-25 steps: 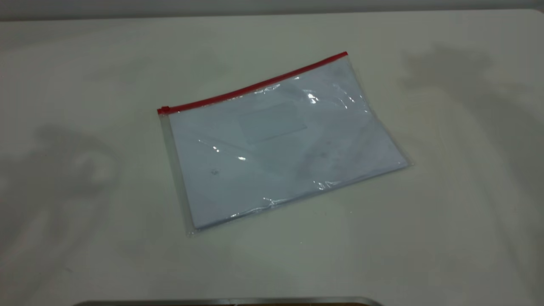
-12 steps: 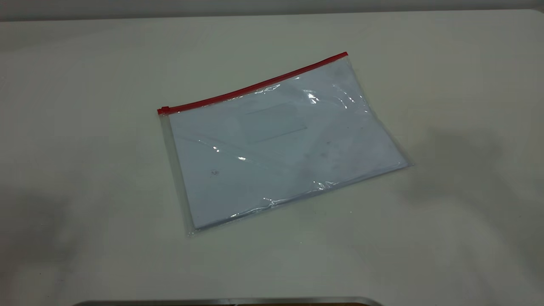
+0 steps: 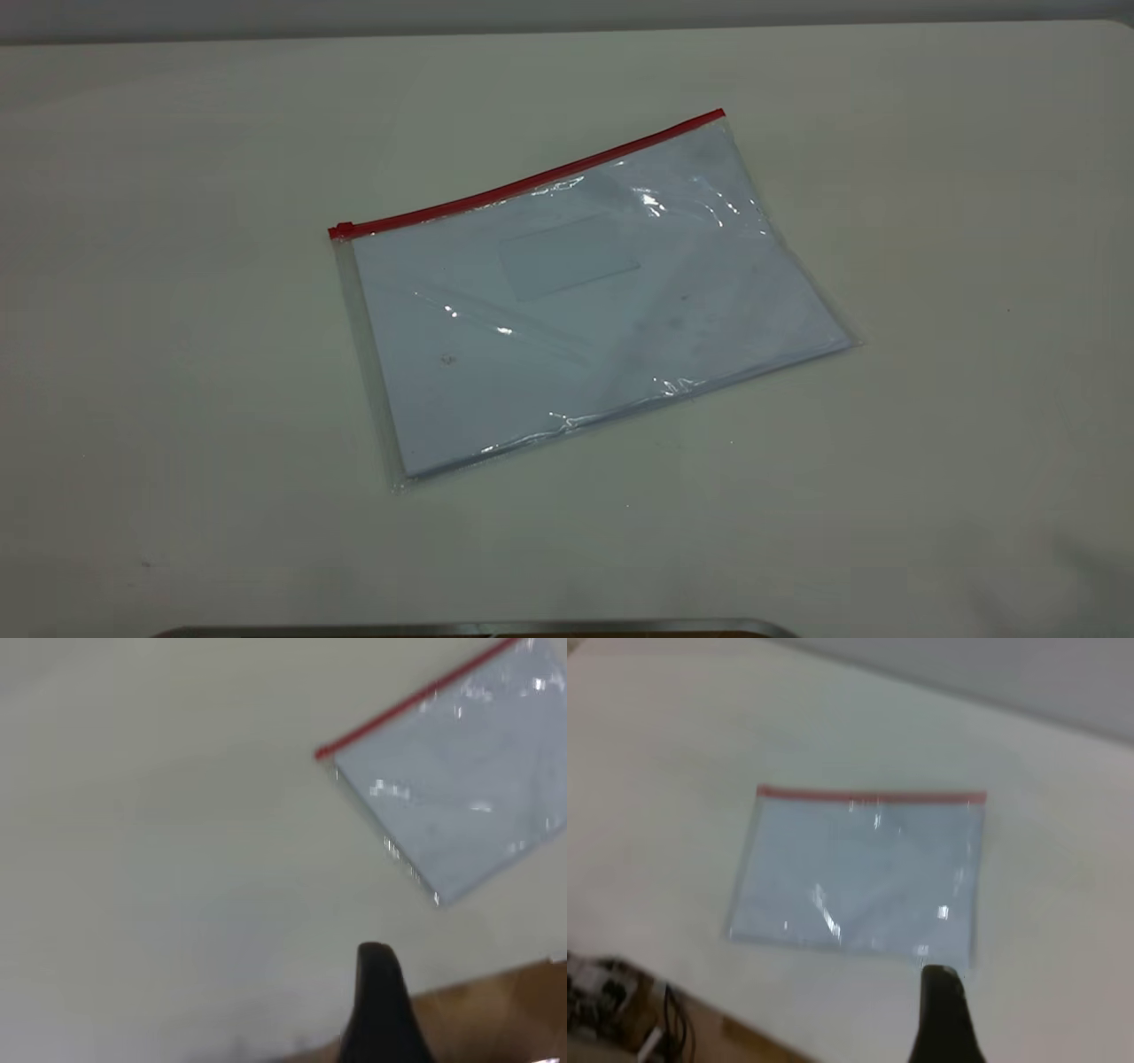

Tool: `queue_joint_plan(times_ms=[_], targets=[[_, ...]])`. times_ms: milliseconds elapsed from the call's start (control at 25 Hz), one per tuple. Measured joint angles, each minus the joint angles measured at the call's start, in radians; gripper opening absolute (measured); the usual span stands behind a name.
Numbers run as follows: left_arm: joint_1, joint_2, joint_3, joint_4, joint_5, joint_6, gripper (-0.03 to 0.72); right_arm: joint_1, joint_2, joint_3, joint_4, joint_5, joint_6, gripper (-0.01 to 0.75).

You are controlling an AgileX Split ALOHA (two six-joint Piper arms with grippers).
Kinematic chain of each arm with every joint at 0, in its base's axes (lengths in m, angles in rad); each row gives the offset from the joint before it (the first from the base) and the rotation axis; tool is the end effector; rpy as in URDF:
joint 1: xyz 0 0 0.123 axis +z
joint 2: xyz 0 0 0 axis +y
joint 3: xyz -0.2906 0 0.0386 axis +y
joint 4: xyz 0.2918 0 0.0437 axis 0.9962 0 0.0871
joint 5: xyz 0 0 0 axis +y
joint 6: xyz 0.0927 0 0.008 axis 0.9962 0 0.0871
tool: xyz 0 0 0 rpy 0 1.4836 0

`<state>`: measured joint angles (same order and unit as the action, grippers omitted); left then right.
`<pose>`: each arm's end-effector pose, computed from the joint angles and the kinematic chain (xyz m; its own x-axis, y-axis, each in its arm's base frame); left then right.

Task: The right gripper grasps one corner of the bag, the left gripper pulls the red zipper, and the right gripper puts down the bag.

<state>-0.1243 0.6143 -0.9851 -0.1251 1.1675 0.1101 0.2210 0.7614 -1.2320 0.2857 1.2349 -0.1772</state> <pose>0.1090 -0.0244 0.4084 -0.6304 0.1396 -0.7637 0.2485 0.9682 -0.0282 0.1186 0.0520 0.4673 -0.5658 -0.2068 -0.7982 -0.4629 0.8808 0.1000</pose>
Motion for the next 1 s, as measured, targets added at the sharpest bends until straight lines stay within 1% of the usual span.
queue_joint_plan(times_ms=[80,240,400,560,800,1000], targets=[[0.000,-0.067,0.078,0.004,0.000,0.000,0.590,0.000,-0.077,0.105,-0.001,0.000,0.000,0.574],[0.000,-0.167,0.189,0.042,0.000,0.000,0.590,0.000,-0.229,0.273,-0.014,0.000,-0.016,0.574],[0.000,-0.230,0.254,0.082,0.000,-0.007,0.590,0.000,-0.366,0.428,-0.044,0.000,-0.050,0.573],[0.000,-0.263,0.296,0.085,0.000,-0.011,0.590,0.000,-0.481,0.569,-0.060,-0.011,-0.064,0.573],[0.000,-0.284,0.363,0.078,0.000,-0.012,0.590,0.000,-0.611,0.697,-0.121,-0.074,-0.067,0.573],[0.000,-0.284,0.419,0.049,-0.005,-0.004,0.590,0.000,-0.695,0.747,-0.167,-0.097,-0.054,0.573]])
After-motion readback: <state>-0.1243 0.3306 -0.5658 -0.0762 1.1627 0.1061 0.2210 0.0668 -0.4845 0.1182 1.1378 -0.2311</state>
